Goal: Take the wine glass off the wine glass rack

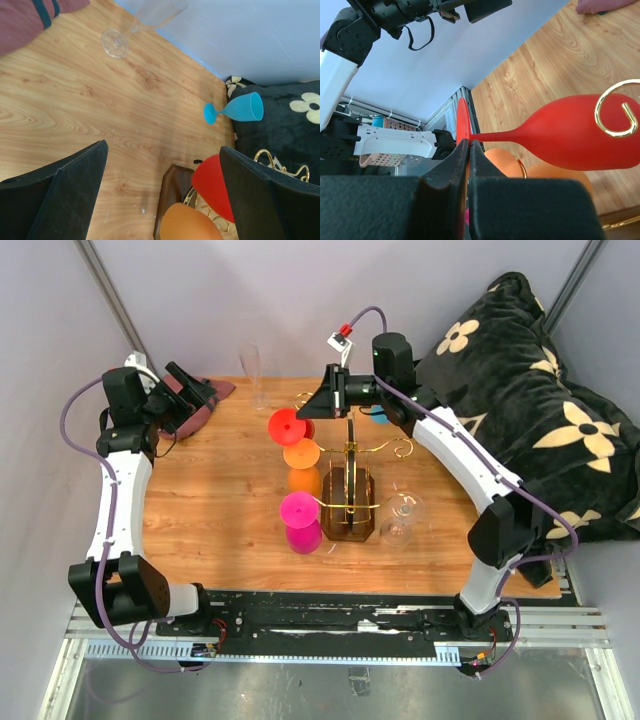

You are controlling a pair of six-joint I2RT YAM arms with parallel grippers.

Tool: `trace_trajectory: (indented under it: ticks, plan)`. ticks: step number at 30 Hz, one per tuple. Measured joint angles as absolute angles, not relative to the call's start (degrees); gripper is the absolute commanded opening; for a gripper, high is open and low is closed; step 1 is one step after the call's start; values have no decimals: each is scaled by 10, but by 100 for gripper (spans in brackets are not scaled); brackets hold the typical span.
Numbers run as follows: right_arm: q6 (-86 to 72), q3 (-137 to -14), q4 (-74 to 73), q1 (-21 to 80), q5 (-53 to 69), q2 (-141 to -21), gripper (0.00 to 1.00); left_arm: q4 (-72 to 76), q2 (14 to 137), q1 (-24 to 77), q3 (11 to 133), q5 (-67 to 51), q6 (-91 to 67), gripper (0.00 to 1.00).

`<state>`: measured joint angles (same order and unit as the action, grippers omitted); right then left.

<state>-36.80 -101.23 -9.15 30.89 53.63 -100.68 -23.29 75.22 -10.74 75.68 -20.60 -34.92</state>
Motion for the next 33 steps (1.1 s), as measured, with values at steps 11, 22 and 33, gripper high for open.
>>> trace_trajectory:
  ticks: [11,22,33]
  plan:
    - [-165,-1167,-201,384,546,-1073,1,-232,747,-107,751,-213,-354,100]
    - [290,-1117,-304,588,342,-1049,0,-205,744,-107,746,-271,-364,100]
    - [455,-1109,-315,603,222,-1049,1,-250,743,-107,763,-278,-336,100]
